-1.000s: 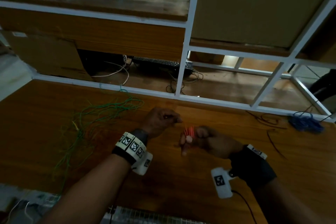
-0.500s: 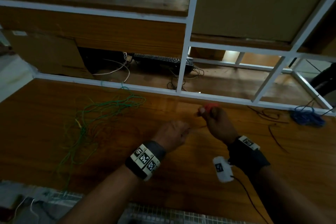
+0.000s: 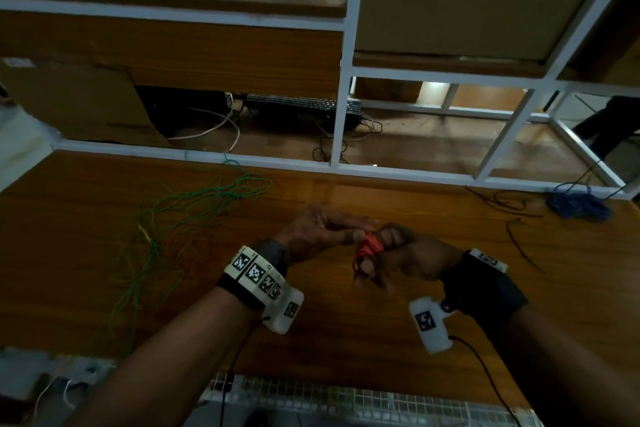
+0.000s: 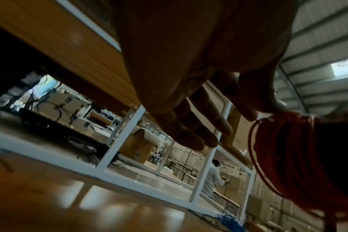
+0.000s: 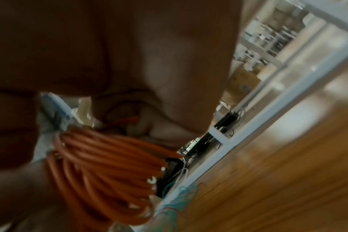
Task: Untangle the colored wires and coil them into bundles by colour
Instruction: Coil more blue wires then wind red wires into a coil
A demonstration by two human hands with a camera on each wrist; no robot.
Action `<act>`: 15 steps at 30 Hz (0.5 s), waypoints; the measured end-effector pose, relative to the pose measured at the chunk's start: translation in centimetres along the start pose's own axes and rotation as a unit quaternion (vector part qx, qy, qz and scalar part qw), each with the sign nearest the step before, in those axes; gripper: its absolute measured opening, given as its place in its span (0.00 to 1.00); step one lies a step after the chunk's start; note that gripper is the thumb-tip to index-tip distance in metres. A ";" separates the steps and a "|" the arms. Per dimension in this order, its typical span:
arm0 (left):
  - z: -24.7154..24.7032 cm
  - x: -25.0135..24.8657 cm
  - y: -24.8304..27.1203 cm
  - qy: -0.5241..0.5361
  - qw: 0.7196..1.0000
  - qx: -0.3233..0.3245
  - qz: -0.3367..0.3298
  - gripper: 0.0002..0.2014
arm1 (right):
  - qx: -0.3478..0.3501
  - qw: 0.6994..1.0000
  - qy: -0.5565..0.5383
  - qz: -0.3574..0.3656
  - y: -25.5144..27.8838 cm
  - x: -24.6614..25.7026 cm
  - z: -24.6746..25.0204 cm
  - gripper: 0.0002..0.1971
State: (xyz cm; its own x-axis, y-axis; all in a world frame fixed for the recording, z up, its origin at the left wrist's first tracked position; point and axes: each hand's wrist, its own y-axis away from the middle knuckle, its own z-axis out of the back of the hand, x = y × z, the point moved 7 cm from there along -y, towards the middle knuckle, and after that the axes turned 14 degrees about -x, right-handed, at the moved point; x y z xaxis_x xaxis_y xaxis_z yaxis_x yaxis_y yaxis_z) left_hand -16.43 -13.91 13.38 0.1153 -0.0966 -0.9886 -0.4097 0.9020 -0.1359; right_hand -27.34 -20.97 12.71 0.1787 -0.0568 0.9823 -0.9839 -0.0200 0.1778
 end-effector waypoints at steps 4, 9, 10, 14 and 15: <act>-1.1 0.7 0.4 0.116 0.992 -0.046 0.026 0.21 | -0.021 0.991 -0.124 -0.041 -0.2 1.0 0.5 0.09; -2.4 0.3 0.6 0.127 0.990 -0.028 -0.046 0.13 | -0.054 0.981 -0.170 -0.080 -0.2 -0.3 1.7 0.11; -2.6 0.3 0.5 0.129 0.990 -0.030 -0.050 0.12 | -0.066 0.980 -0.170 -0.082 -0.3 -0.3 2.0 0.11; -2.0 1.1 0.2 0.113 0.983 -0.128 -0.067 0.10 | -0.146 0.976 -0.144 -0.070 -0.4 -0.3 3.0 0.15; -1.9 1.4 0.2 0.105 0.980 -0.147 -0.079 0.10 | -0.167 0.975 -0.133 -0.061 -0.4 -0.2 3.0 0.15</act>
State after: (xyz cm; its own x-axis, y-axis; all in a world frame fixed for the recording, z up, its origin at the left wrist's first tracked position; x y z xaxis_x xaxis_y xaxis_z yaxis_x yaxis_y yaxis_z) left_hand -18.11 -14.64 11.87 0.0218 -0.3384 -0.9407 -0.6477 0.7120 -0.2712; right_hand -26.96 -23.98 12.24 0.2469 -0.3329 0.9101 -0.8951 0.2815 0.3458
